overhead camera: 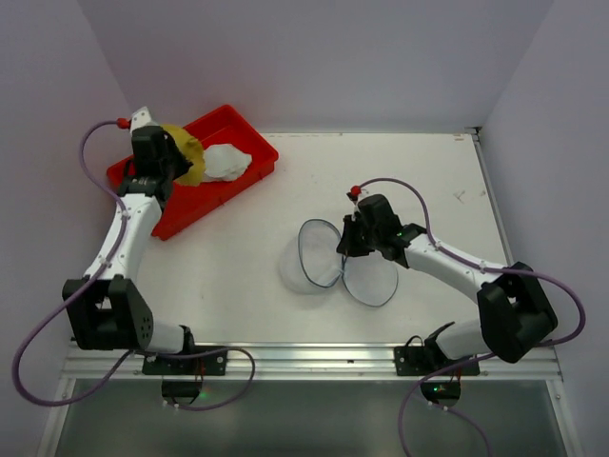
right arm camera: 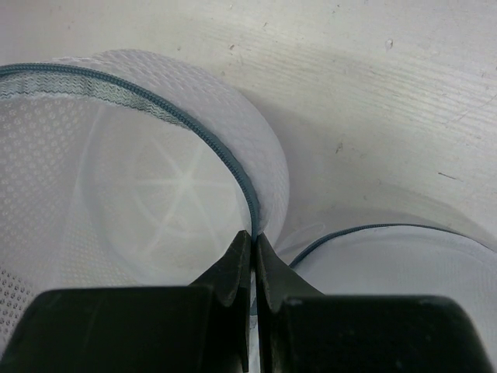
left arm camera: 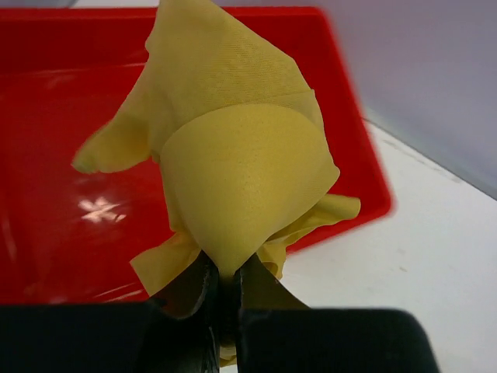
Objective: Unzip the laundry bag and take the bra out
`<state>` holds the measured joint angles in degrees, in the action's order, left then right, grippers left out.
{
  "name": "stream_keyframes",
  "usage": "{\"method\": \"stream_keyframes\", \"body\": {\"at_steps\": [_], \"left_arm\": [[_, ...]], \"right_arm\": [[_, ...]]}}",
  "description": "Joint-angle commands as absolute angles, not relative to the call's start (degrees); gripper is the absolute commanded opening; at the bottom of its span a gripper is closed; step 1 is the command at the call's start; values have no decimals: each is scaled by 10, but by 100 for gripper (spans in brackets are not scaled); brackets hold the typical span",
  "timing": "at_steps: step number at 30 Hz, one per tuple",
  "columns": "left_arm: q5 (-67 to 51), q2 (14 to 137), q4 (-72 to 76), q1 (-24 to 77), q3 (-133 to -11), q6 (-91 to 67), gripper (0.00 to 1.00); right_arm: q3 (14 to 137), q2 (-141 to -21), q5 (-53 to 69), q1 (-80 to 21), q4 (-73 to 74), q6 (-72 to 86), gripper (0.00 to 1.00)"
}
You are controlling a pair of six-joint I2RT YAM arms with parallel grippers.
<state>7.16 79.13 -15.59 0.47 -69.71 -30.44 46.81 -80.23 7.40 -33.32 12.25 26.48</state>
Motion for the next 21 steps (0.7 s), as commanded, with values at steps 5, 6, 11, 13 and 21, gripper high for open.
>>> {"method": "stream_keyframes", "body": {"at_steps": [5,6,11,13,21], "left_arm": [[69,967,-207,-123,-748,-323,0],[67,988,-211,-134,-759,-322,0],[53,1092,-222,-156,-818,-321,10],[44,1109,-230,-158,-830,-315,32],[-37,1004,-299,-153,-839,-337,100]], "right_arm": [[475,-781,83,-331,107,250,2],[475,-781,85,-332,106,250,2],[471,-777,90,-332,98,250,4],[472,-780,88,-332,98,250,5],[495,-801,94,-332,101,250,12]]}}
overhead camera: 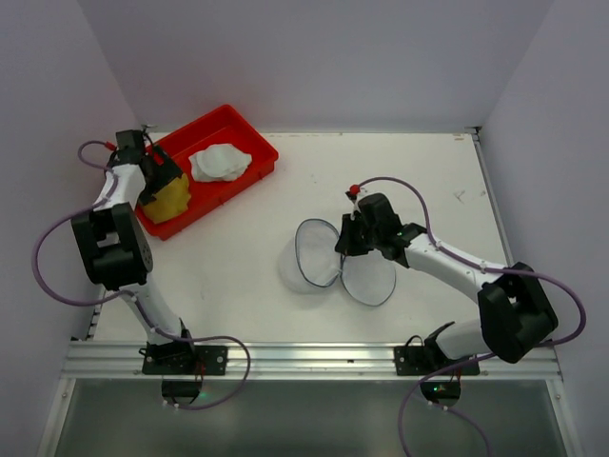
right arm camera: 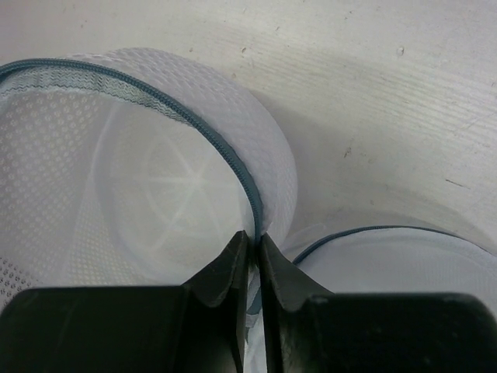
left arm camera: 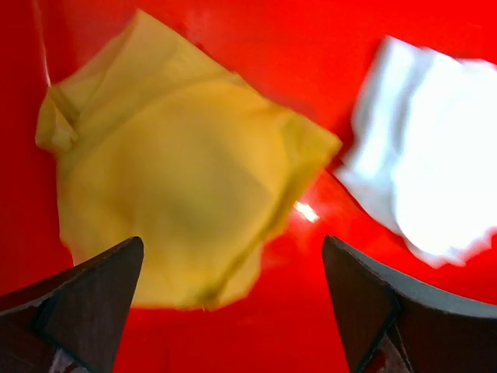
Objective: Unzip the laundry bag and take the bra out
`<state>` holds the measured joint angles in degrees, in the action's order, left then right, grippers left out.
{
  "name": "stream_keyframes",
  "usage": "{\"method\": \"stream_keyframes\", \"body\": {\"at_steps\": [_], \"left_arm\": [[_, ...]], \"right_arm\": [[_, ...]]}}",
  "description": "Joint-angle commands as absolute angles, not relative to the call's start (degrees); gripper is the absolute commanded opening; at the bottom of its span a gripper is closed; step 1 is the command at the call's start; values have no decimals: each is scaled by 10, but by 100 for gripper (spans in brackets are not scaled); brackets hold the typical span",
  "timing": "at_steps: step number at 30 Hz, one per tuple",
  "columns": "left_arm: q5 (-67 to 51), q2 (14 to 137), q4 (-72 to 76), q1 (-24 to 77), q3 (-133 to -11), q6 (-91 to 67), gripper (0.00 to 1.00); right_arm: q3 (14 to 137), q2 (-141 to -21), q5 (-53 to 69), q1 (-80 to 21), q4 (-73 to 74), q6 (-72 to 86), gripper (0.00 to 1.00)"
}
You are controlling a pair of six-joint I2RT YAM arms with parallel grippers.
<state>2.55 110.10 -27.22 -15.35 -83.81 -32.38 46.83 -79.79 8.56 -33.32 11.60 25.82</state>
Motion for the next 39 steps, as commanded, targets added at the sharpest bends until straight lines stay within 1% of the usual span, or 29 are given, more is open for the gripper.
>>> {"method": "stream_keyframes", "body": {"at_steps": [1,3,4,5,7,8,9,10,11,12,14,17,20,23,25,29,33,34,35,36,38,39], "left_arm": [[-52,982,-298,-149,-826,-336,100],[-86,929,-293,-128,-784,-327,100],[-96,875,-284,-115,-766,-322,100],[-101,848,-282,-99,-730,-317,100],[-104,782,-278,-35,-671,-310,100],[-102,762,-274,-12,-648,-312,100],[-102,732,-272,37,-625,-323,98],[-104,722,-259,62,-601,-329,96],[-105,714,-255,83,-558,-335,95],[-105,708,-253,121,-540,-351,94],[-112,699,-228,158,-487,-377,90],[-111,702,-186,248,-447,-407,87],[-106,718,-146,301,-433,-427,86],[-98,745,-128,330,-435,-434,87],[-81,758,-119,337,-431,-439,87],[-40,798,-120,339,-422,-450,85],[-11,849,-107,338,-415,-453,77],[-10,859,-103,339,-413,-454,70],[-6,872,-100,338,-412,-454,66],[-4,893,-98,339,-412,-454,58],[-4,910,-98,339,-413,-454,51],[-4,918,-96,338,-412,-456,44]], "right_arm": [[498,-802,94,-332,104,250,14],[510,-804,91,-332,106,249,21],[512,-805,90,-332,111,249,25],[522,-804,89,-332,113,249,36],[531,-802,83,-331,120,251,48],[540,-800,82,-331,125,255,60],[545,-799,78,-332,130,258,65],[548,-797,73,-331,136,260,70],[550,-790,57,-331,139,267,77],[550,-786,48,-331,141,271,80],[544,-766,19,-330,149,287,85],[520,-731,-4,-326,156,314,88],[478,-705,-33,-309,165,352,89],[441,-669,-62,-294,199,390,90],[420,-646,-75,-277,233,409,94],[382,-611,-96,-250,279,448,97],[342,-573,-95,-237,286,479,95],[335,-570,-98,-234,290,487,95],[334,-567,-102,-229,294,489,95],[332,-568,-100,-224,297,488,95],[329,-579,-79,-214,297,483,93],[330,-584,-70,-213,294,482,92]]}}
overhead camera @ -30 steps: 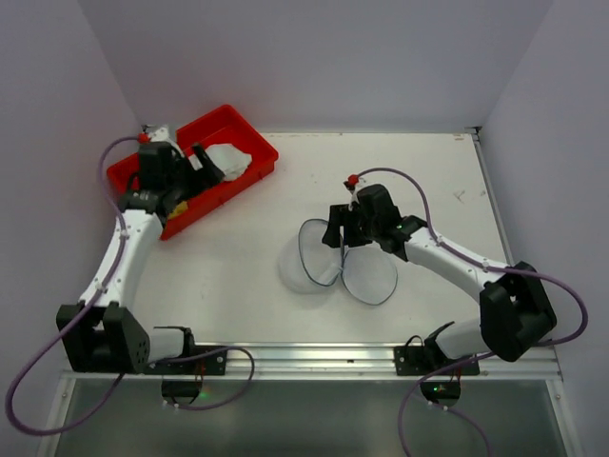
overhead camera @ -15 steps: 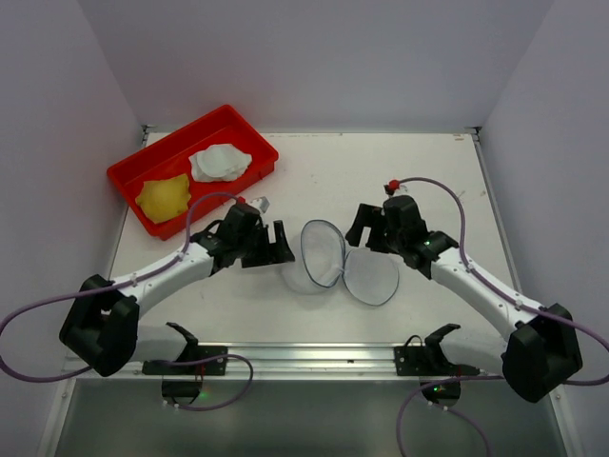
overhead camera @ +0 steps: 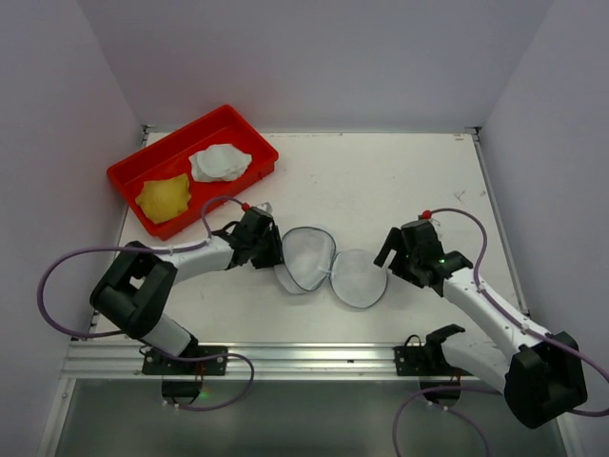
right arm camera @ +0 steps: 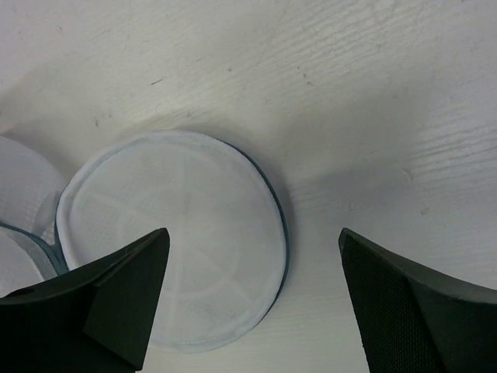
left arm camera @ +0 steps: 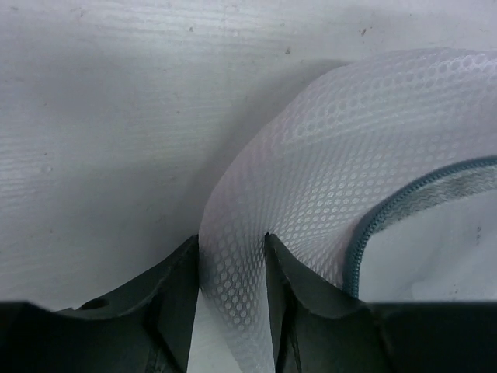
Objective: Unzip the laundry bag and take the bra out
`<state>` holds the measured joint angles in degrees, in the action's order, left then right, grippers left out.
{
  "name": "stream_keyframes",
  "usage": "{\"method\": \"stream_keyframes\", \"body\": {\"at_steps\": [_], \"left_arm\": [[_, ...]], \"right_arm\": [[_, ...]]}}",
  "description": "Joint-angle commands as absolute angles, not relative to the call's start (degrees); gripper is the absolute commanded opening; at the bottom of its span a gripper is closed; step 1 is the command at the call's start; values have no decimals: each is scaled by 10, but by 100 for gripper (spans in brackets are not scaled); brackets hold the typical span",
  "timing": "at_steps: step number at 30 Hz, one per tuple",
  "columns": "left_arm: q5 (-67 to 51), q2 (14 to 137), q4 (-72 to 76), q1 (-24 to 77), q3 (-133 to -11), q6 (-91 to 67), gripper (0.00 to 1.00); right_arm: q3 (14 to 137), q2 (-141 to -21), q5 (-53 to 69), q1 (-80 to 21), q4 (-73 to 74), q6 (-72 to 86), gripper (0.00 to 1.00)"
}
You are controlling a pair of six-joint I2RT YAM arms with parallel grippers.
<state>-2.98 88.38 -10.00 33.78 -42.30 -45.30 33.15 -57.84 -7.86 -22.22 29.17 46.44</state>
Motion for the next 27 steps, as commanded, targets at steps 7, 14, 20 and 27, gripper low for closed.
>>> {"method": "stream_keyframes", "body": {"at_steps": [7,14,20,27], "left_arm": [[25,899,-107,338,-409,-462,32],[44,862,-122,317,-397,-468,29],[39,848,-119,306,-385,-468,27],[34,837,-119,302,-377,-470,25]], "right_arm": [[330,-649,-4,-212,246,479,84],[317,-693,36,-211,213,483,80],[321,-741,79,-211,178,473,75],[321,-780,102,-208,149,474,53]]}}
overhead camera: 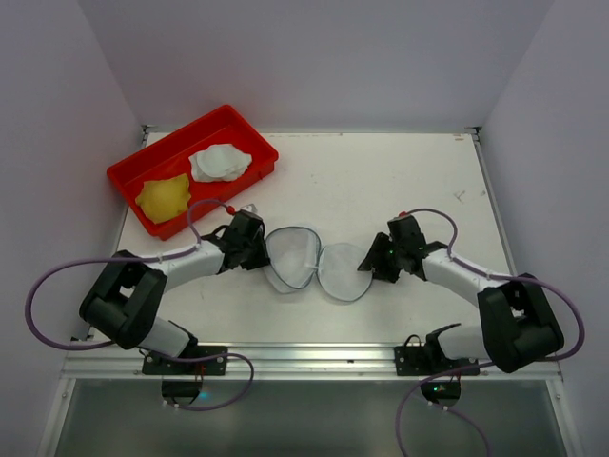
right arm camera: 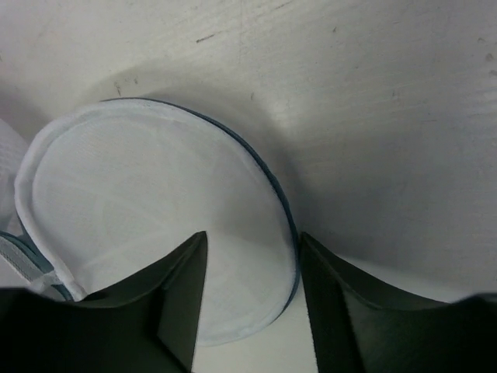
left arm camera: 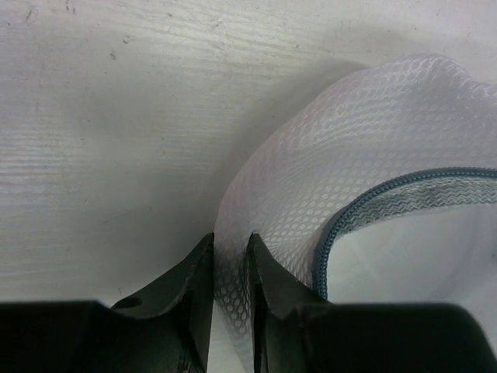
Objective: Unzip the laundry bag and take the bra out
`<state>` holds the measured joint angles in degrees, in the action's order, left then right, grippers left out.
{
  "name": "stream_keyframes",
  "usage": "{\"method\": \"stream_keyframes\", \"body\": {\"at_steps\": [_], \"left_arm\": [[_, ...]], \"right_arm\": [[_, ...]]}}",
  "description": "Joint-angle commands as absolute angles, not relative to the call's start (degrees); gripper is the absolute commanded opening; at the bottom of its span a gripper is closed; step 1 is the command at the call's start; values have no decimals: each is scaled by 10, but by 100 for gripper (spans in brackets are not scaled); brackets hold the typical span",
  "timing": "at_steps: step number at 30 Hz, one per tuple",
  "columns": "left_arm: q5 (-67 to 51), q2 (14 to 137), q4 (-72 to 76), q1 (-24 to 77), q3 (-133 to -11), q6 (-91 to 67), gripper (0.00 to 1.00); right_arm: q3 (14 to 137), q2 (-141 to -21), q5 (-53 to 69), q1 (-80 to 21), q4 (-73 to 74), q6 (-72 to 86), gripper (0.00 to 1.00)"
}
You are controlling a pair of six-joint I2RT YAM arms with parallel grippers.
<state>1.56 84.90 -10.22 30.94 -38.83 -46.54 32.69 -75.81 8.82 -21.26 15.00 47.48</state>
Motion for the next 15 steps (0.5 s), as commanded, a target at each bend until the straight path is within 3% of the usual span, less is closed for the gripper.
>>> {"method": "stream_keyframes", "body": {"at_steps": [1,2,3,5,6,15], "left_arm": [[33,836,-118,301,-378,-470,24],[32,836,-117,301,-378,-470,24],[30,835,-117,301,-379,-471,24],[28,834,-117,302,-378,-472,23],[28,833,-116,301,-376,-472,21],[26,830,-122,301,-383,-471,5]], "right_arm": [[321,-780,103,-208,149,474,48],[320,-780,102,-207,149,474,42],[319,-772,97,-207,149,475,28],[314,-757,90,-207,149,475,13],[313,-749,87,-207,149,475,2],[368,-586,34,-210,232,410,0]]}}
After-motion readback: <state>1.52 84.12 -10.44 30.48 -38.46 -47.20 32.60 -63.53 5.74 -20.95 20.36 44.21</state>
